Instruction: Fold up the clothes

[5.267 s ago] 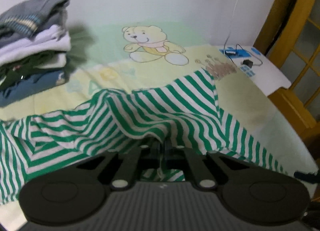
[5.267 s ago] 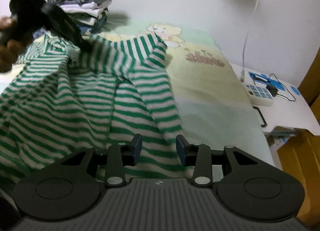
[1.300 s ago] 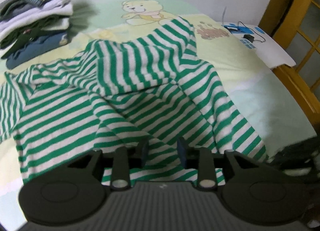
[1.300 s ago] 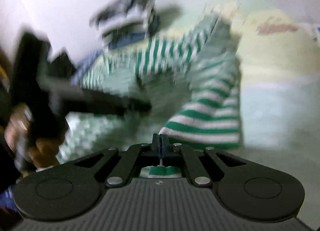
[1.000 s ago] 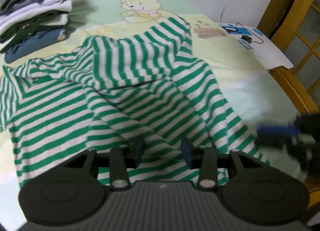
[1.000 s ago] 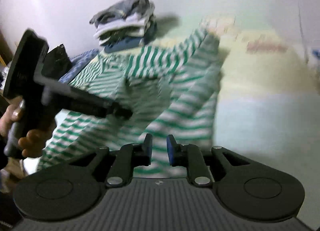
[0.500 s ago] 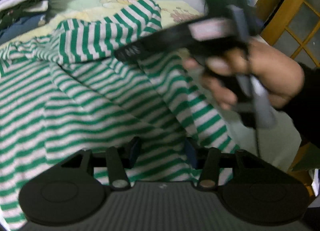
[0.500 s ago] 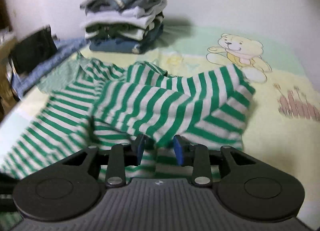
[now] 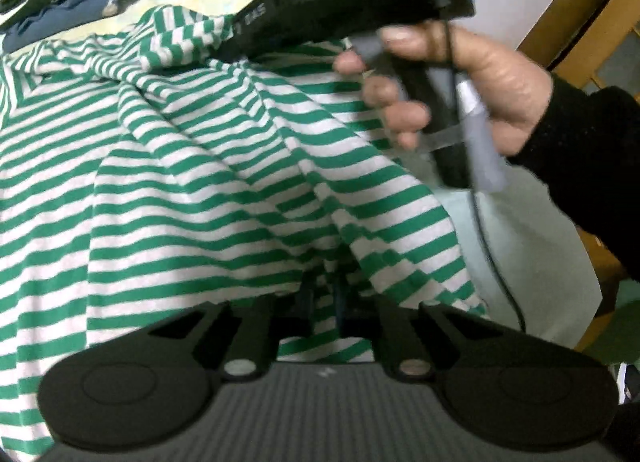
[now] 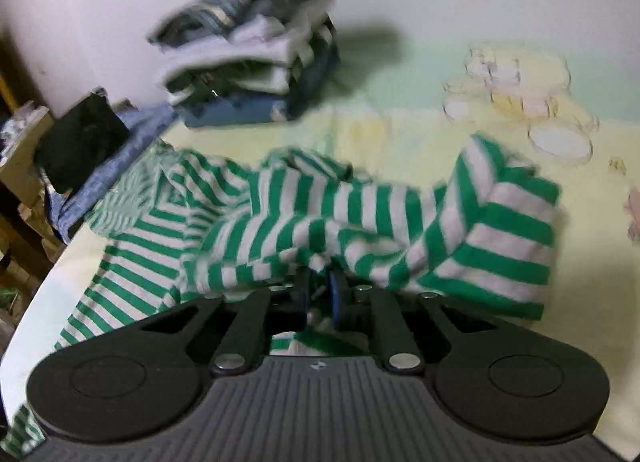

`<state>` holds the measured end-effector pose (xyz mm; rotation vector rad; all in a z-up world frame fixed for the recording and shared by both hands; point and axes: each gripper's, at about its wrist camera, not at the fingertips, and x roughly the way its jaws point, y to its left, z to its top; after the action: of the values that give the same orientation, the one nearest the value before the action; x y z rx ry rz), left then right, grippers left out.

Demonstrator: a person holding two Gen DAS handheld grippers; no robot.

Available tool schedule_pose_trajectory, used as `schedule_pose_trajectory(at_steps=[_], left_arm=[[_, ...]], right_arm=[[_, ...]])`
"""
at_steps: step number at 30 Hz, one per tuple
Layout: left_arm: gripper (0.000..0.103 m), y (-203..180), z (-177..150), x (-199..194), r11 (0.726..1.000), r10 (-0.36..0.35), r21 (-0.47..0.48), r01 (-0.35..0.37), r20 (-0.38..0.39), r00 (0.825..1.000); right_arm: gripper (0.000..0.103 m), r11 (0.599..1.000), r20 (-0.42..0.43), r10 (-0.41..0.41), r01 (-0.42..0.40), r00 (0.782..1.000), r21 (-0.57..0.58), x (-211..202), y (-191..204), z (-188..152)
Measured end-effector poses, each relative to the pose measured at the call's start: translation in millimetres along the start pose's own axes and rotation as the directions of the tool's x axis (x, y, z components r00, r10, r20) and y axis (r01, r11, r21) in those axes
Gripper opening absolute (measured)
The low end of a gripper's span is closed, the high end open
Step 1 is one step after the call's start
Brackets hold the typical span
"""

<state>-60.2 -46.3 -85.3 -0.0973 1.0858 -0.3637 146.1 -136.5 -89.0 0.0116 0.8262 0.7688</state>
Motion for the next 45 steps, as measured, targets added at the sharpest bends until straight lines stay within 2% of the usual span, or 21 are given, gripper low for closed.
schedule_pose_trajectory(at_steps=[1, 2, 5, 8, 10, 12, 13, 15, 18, 21, 23, 25, 29, 33, 35, 38, 40, 42, 44, 45], left_arm=[[0.002, -1, -1, -1, 1.000, 0.005, 0.009, -0.005, 0.000, 1.000], [0.002, -1, -2, -2, 1.000, 0.010, 0.015, -0.010, -0.002, 1.000], [0.003, 6, -4, -7, 1.000, -0.025, -0.016, 0.025, -0.008, 1.000], [0.006, 9, -5, -16, 0.995, -0.089, -0.042, 0.088, -0.007, 0.996], [0.016, 3, -8, -20, 0.995, -0.103, -0.017, 0.102, -0.014, 0.995], [0.018, -5, -10, -22, 0.993, -0.114, 0.013, 0.115, -0.030, 0.993], [0.024, -9, -9, -21, 0.992, -0.120, 0.027, 0.121, -0.041, 0.992], [0.034, -18, -9, -21, 0.989, -0.128, 0.064, 0.132, -0.059, 0.990], [0.041, -26, -11, -24, 0.985, -0.117, 0.119, 0.124, -0.059, 0.991], [0.042, -27, -14, -22, 0.986, -0.105, 0.125, 0.113, -0.070, 0.992], [0.042, -28, -18, -20, 0.987, -0.083, 0.132, 0.092, -0.074, 0.994], [0.042, -28, -23, -20, 0.987, -0.057, 0.143, 0.067, -0.073, 0.996], [0.042, -21, -28, -32, 0.987, -0.022, 0.158, 0.026, -0.032, 0.999], [0.050, -8, -19, -43, 0.978, 0.034, 0.204, -0.045, 0.056, 0.998], [0.051, 2, -3, -41, 0.964, 0.078, 0.244, -0.107, 0.126, 0.989], [0.053, 31, 34, -39, 0.955, 0.138, 0.228, -0.188, 0.218, 0.966], [0.054, 62, 65, -40, 0.972, 0.133, 0.152, -0.177, 0.262, 0.956], [0.054, 91, 93, -38, 0.986, 0.128, 0.063, -0.152, 0.282, 0.951], [0.048, 115, 120, -24, 0.988, 0.146, 0.002, -0.152, 0.277, 0.950], [0.042, 120, 130, -15, 0.989, 0.146, -0.011, -0.149, 0.262, 0.954]], right_arm=[[0.025, 1.000, 0.001, 0.015, -0.015, 1.000, -0.006, -8, -1, 1], [0.035, 0.999, 0.022, 0.038, -0.038, 0.999, 0.004, -21, -5, 2], [0.035, 0.998, 0.082, 0.057, -0.058, 0.995, 0.002, -58, -18, -3], [0.034, 0.998, 0.072, 0.035, -0.032, 0.997, -0.046, -85, -26, -14], [0.033, 0.998, 0.055, -0.009, 0.013, 0.998, -0.069, -86, -29, -23], [0.031, 0.994, 0.040, -0.054, 0.057, 0.998, -0.093, -87, -32, -32], [0.030, 0.992, 0.035, -0.075, 0.078, 0.997, -0.096, -86, -34, -35], [0.027, 0.994, 0.055, -0.096, 0.098, 0.994, -0.046, -78, -40, -33], [0.026, 0.994, 0.096, -0.108, 0.110, 0.990, -0.019, -65, -43, -24], [0.024, 0.986, 0.106, -0.163, 0.167, 0.981, -0.026, -43, -46, -9], [0.022, 0.979, 0.087, -0.200, 0.202, 0.976, -0.005, -26, -54, 0], [0.020, 0.980, 0.057, -0.201, 0.200, 0.978, 0.020, -11, -63, 4], [0.021, 0.971, 0.042, -0.216, 0.219, 0.976, -0.092, -21, -47, 9], [0.023, 0.976, 0.079, -0.210, 0.214, 0.974, -0.047, -48, -42, 11], [0.024, 0.974, 0.071, -0.223, 0.225, 0.972, -0.022, -46, -42, 12], [0.029, 0.965, 0.049, -0.263, 0.264, 0.963, -0.002, -28, -39, 11], [0.028, 0.952, 0.007, -0.307, 0.307, 0.952, 0.002, -18, -39, 7], [0.028, 0.949, 0.020, -0.316, 0.315, 0.949, 0.019, -25, -34, 4], [0.028, 0.950, 0.035, -0.311, 0.310, 0.950, 0.022, -31, -29, 0], [0.028, 0.950, 0.037, -0.314, 0.313, 0.949, 0.015, -33, -27, -2]])
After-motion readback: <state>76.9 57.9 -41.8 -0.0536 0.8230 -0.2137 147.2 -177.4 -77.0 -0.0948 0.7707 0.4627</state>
